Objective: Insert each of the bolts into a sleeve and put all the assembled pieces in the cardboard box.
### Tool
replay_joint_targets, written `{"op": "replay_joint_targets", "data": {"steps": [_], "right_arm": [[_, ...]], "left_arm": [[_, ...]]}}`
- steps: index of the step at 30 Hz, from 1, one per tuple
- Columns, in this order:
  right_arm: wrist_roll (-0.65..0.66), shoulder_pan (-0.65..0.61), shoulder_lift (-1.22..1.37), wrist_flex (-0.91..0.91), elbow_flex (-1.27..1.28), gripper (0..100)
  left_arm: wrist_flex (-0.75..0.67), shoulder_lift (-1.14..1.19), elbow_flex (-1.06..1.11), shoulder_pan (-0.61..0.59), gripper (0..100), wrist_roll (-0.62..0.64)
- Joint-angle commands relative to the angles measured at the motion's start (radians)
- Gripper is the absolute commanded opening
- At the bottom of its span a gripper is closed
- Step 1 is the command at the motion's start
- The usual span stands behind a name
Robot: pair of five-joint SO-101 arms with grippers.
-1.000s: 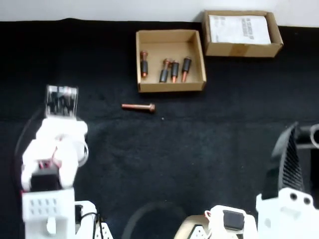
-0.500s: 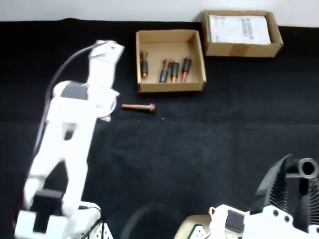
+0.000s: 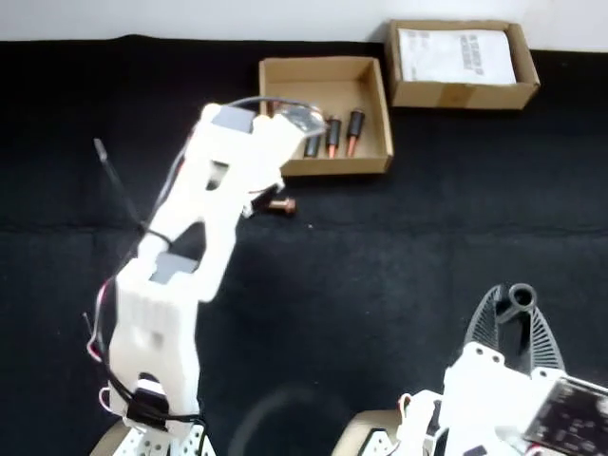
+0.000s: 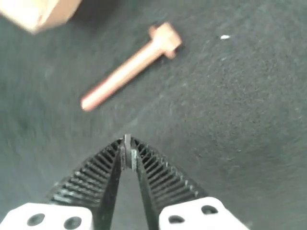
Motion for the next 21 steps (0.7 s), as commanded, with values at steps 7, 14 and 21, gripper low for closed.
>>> {"op": "replay_joint_targets", "data": {"steps": [7,14,21], "right_arm": [[0.08,0.01,-0.102,-0.131,0.242,0.7],[0.081,0.01,-0.101,-0.239,0.344,0.7],[0.081,0.01,-0.09,-0.243,0.349,0.7]], "left_arm": [[0.075,0.15,-0.325,0.062,15,-0.362],[0.078,0.166,-0.395,0.054,15,-0.52],[0.051,0.174,-0.389,0.058,15,-0.568]]}}
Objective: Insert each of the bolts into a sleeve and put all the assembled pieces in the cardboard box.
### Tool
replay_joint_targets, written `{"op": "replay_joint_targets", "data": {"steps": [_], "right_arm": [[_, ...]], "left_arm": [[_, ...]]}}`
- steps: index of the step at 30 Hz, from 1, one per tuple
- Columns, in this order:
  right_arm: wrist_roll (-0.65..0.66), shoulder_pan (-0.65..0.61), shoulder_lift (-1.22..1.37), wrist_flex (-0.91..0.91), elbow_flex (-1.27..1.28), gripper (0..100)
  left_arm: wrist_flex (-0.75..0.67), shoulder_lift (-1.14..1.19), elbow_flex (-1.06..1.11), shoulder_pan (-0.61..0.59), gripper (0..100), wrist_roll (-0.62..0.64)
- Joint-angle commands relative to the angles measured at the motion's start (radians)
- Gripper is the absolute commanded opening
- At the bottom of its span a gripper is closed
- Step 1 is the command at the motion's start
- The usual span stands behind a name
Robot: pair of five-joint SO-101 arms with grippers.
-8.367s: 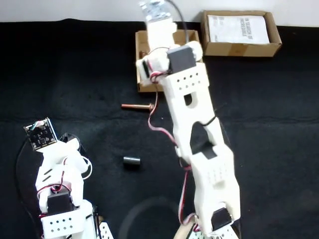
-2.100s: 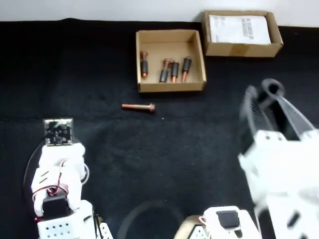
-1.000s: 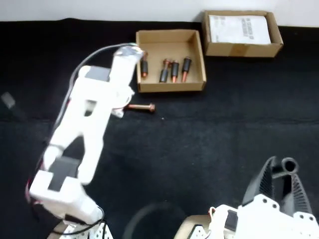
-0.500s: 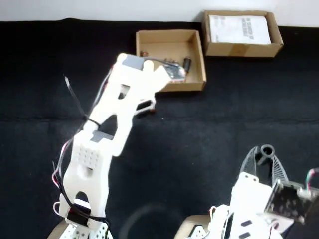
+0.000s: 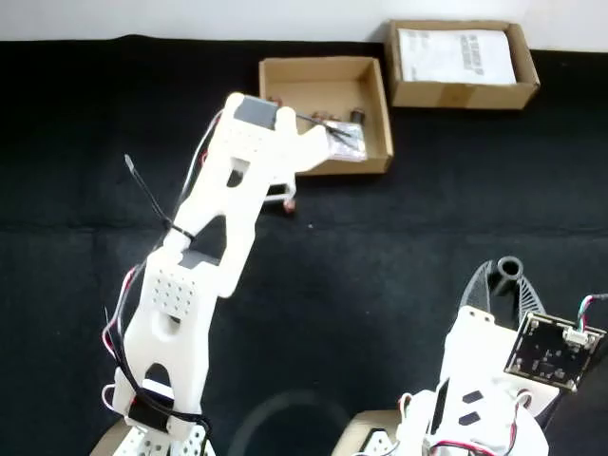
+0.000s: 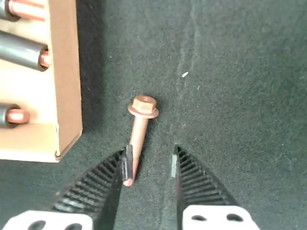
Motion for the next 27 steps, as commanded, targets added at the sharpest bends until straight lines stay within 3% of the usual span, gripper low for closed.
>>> {"op": "replay_joint_targets", "data": {"steps": [1,10,16,18,20,27], "right_arm": [[0.012,0.01,0.005,-0.022,0.004,0.7],[0.014,0.01,0.064,-0.025,0.012,0.7],[0.064,0.074,0.059,-0.151,0.096,0.7],[0.066,0.101,0.059,-0.206,0.119,0.7],[0.064,0.113,0.059,-0.248,0.134,0.7],[0.063,0.11,0.068,-0.297,0.156,0.7]], "left_arm": [[-0.038,0.012,-0.031,0.005,15,-0.015],[-0.17,0.134,-0.039,0.005,15,-0.017],[-0.187,0.142,-0.033,0.004,15,-0.041],[-0.186,0.15,-0.031,0.002,11,-0.068],[-0.186,0.174,-0.038,0.001,0,-0.095],[-0.147,0.202,-0.039,-0.025,1,-0.097]]}}
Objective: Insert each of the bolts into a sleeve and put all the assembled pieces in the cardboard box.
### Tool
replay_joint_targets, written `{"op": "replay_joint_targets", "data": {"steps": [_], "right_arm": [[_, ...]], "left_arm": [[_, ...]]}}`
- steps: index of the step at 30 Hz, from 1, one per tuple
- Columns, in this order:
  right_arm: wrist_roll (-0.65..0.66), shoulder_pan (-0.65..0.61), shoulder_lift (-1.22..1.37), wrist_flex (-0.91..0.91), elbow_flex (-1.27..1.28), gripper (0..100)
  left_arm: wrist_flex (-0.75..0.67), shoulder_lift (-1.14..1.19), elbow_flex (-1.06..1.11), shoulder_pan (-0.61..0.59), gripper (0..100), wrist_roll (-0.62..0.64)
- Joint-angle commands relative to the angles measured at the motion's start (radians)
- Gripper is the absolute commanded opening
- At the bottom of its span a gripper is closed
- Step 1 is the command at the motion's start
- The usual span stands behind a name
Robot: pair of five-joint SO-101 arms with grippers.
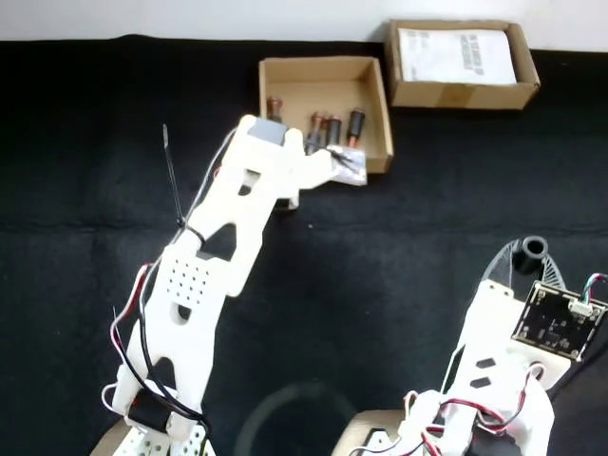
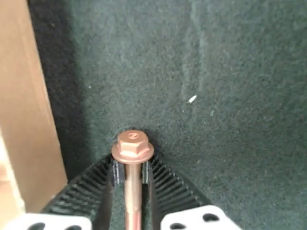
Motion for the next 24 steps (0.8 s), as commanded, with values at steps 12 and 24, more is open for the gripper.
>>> {"op": "replay_joint_targets", "data": {"steps": [12,24], "right_arm": [[0.003,-0.081,0.01,-0.038,0.147,0.7],[-0.236,-0.297,0.01,-0.306,0.325,0.7]], "left_arm": [[0.242,-0.004,-0.558,-0.045,1,0.405],[0.239,-0.064,-0.765,0.05,1,0.936]]}}
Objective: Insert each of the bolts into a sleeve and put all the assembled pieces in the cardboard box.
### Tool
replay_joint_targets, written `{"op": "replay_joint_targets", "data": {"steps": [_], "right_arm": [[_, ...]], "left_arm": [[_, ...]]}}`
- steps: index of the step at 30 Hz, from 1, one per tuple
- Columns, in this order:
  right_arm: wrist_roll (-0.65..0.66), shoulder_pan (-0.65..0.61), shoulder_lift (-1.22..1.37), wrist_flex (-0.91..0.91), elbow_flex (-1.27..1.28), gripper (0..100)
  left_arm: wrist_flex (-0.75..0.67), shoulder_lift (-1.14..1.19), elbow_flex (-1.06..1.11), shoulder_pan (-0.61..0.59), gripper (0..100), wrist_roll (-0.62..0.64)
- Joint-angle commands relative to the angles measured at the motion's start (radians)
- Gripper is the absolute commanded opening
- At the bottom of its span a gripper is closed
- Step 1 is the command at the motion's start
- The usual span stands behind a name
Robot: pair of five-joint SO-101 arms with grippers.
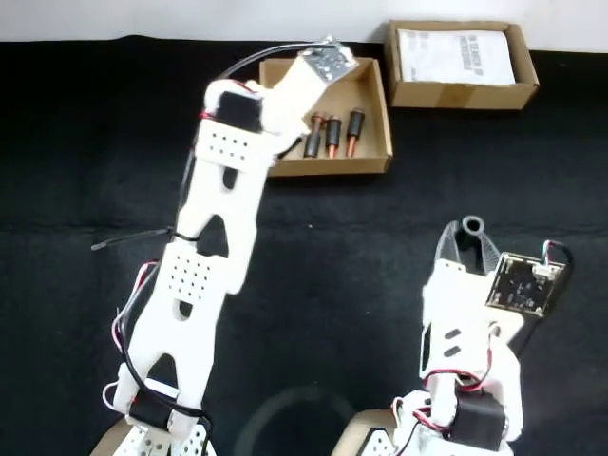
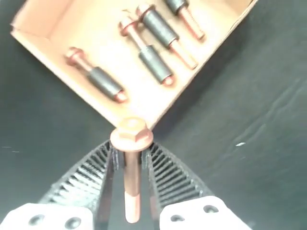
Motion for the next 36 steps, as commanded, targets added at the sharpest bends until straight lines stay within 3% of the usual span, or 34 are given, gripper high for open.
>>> {"op": "replay_joint_targets", "data": {"steps": [1,6,11,17,23,30,36], "right_arm": [[-0.071,-0.053,0.007,-0.093,0.048,0.7],[-0.163,-0.122,0.007,-0.223,0.142,0.7],[-0.166,-0.17,0.007,-0.272,0.188,0.7],[-0.167,-0.22,0.007,-0.272,0.205,0.7],[-0.167,-0.302,0.008,-0.272,0.205,0.7],[-0.167,-0.341,0.015,-0.274,0.205,0.7],[-0.167,-0.341,0.015,-0.288,0.216,0.7]], "left_arm": [[-0.005,-0.085,-0.047,0.061,1,0.169],[-0.021,-0.151,-0.047,0.16,1,0.394],[-0.032,-0.266,-0.047,0.251,1,0.408],[-0.081,-0.453,-0.045,0.213,1,0.428],[-0.144,-0.556,-0.045,0.216,1,0.701],[-0.167,-0.575,-0.045,0.214,1,0.927],[-0.158,-0.642,-0.047,0.22,1,0.959]]}}
